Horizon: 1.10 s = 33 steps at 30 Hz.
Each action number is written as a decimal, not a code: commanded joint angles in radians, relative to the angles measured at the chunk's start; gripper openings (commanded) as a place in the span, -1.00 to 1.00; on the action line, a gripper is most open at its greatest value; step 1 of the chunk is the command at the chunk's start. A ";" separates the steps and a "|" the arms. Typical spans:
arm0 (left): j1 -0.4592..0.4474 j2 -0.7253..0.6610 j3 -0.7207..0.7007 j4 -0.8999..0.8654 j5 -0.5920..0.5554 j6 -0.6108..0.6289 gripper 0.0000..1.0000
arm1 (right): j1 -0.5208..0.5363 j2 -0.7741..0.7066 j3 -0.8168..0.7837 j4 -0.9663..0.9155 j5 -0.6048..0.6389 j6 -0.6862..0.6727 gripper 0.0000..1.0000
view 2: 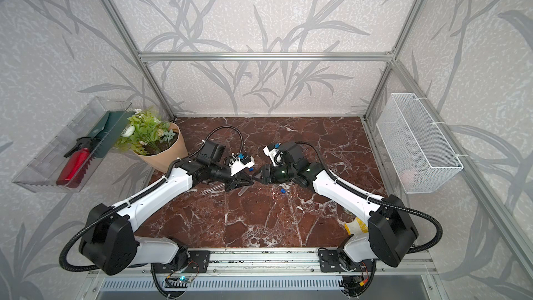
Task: Insert stoppers into test tubes
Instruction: Adjust the test tube.
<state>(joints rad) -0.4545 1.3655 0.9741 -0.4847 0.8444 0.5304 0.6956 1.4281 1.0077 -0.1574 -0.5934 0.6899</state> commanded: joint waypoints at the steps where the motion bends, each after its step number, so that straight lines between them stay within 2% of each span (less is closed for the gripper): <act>1: -0.007 0.013 0.003 -0.011 0.012 0.024 -0.86 | 0.008 0.011 0.028 0.045 -0.023 0.028 -0.03; 7: -0.012 0.027 0.019 -0.041 -0.001 0.048 -0.86 | 0.008 0.020 0.025 0.050 -0.022 0.041 -0.11; 24: -0.016 0.029 0.021 -0.031 -0.008 0.048 -0.87 | 0.007 0.035 0.025 0.041 -0.026 0.050 -0.58; 30: -0.016 0.024 0.017 -0.028 -0.016 0.049 -0.85 | 0.007 0.032 0.023 0.059 -0.035 0.064 -0.66; 32: -0.015 0.020 0.015 -0.028 -0.022 0.049 -0.77 | 0.007 0.029 0.021 0.069 -0.039 0.072 -0.69; 33: -0.016 0.018 0.011 -0.027 -0.029 0.047 -0.66 | 0.007 0.027 0.020 0.073 -0.043 0.077 -0.70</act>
<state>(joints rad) -0.4648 1.3937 0.9752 -0.5068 0.8310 0.5499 0.6968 1.4601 1.0077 -0.1421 -0.5861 0.7452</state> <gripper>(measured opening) 0.155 0.178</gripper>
